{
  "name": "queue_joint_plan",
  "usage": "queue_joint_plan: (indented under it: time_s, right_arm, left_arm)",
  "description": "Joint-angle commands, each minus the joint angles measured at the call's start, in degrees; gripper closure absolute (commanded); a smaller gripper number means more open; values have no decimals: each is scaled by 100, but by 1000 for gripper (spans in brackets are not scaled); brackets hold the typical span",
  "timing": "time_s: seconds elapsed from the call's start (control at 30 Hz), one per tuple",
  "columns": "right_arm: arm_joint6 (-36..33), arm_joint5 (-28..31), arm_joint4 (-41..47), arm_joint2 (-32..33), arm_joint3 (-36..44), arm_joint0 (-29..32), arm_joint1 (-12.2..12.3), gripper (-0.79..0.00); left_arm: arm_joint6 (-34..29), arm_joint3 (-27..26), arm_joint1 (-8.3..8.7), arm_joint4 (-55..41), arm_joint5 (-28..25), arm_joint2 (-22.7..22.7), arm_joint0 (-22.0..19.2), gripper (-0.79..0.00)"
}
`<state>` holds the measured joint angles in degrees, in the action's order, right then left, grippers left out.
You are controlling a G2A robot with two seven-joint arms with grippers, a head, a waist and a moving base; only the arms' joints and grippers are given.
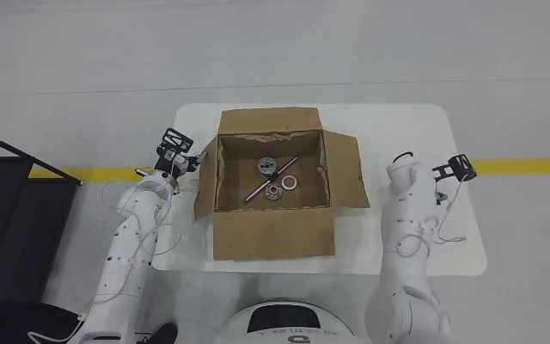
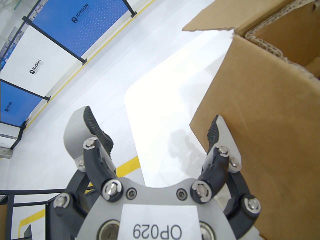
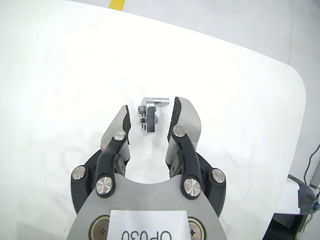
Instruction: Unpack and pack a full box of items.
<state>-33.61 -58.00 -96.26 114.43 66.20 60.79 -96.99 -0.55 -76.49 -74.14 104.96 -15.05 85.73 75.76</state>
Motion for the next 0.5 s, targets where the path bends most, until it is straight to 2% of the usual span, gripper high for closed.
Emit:
queue_joint_plan:
  time_s: [0.0, 0.17, 0.23, 0.3, 0.33, 0.47]
  right_arm:
    - [87, 0, -23, 78, -198, -97, -16, -351]
    - [305, 0, 4, 180, -593, -286, -71, -314]
    - [409, 0, 2, 257, -695, -346, -84, -222]
    - [538, 0, -34, 364, -777, -393, -93, -46]
    - [565, 0, -17, 413, -807, -423, -99, 0]
    - [676, 0, 34, 565, -780, -456, -118, 0]
  left_arm:
    - [0, 0, 0, 0, 0, 0, 0, -785]
    - [0, 0, 0, 0, 0, 0, 0, -785]
    - [0, 0, 0, 0, 0, 0, 0, -785]
    - [0, 0, 0, 0, 0, 0, 0, -785]
    - [0, 0, 0, 0, 0, 0, 0, -785]
    - [0, 0, 0, 0, 0, 0, 0, -785]
